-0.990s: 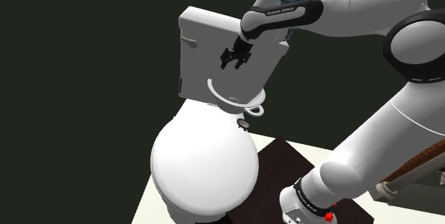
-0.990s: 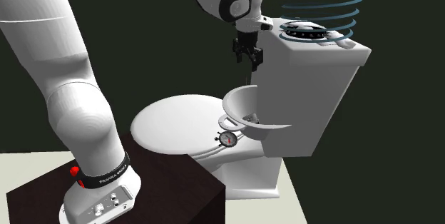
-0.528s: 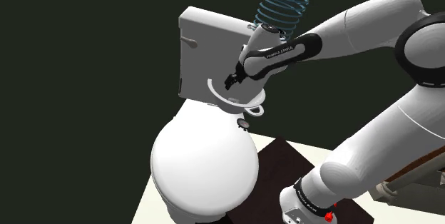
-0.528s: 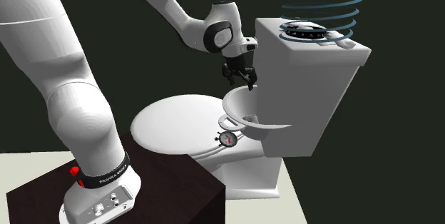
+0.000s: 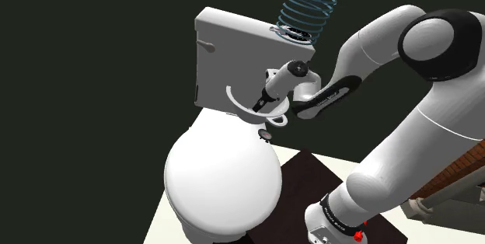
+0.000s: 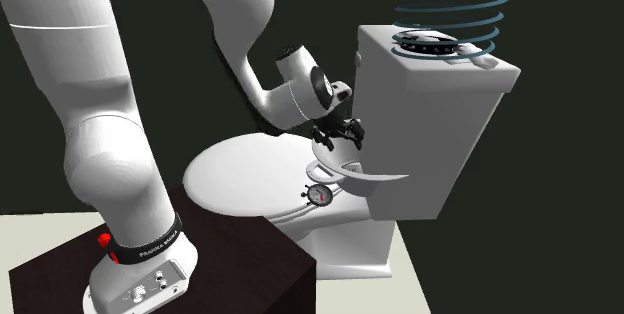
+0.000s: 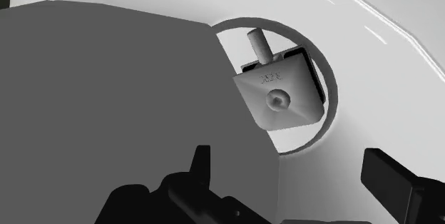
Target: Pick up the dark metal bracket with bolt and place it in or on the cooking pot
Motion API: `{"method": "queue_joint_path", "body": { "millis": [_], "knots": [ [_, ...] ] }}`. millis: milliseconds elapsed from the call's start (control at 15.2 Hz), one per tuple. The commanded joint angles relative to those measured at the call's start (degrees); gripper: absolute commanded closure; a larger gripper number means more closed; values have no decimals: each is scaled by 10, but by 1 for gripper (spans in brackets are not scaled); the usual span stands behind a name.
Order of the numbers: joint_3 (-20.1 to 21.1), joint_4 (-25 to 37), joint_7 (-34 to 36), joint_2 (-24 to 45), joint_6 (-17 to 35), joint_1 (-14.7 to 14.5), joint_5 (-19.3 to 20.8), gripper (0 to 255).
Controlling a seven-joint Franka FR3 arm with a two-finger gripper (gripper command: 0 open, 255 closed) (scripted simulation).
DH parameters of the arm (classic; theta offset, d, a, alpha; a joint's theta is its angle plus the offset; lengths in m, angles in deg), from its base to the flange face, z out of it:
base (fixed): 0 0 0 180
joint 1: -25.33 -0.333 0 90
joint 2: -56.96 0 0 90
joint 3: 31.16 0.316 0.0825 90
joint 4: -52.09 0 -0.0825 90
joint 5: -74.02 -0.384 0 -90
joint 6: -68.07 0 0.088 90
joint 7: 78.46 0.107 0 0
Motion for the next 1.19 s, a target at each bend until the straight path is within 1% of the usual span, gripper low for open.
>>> {"method": "queue_joint_path", "body": {
  "millis": [0, 66, 198, 264, 330, 528, 594, 660, 858, 1122],
  "knots": [
    [-52, 35, 257, 49, 6, -27, 338, 0],
    [-83, 59, 378, 69, 8, -57, 473, 0],
    [-69, 79, 417, 91, 9, -45, 508, 0],
    [-67, 90, 438, 102, 9, -44, 526, 0],
    [-46, 97, 447, 111, 6, -24, 536, 0],
    [-32, 125, 494, 142, 4, -13, 578, 0],
    [-28, 130, 501, 148, 3, -9, 584, 0],
    [-33, 131, 504, 148, 4, -14, 586, 0],
    [-21, 129, 495, 147, 1, -1, 581, 0],
    [-34, 131, 505, 148, 5, -15, 587, 0]
  ]
}}
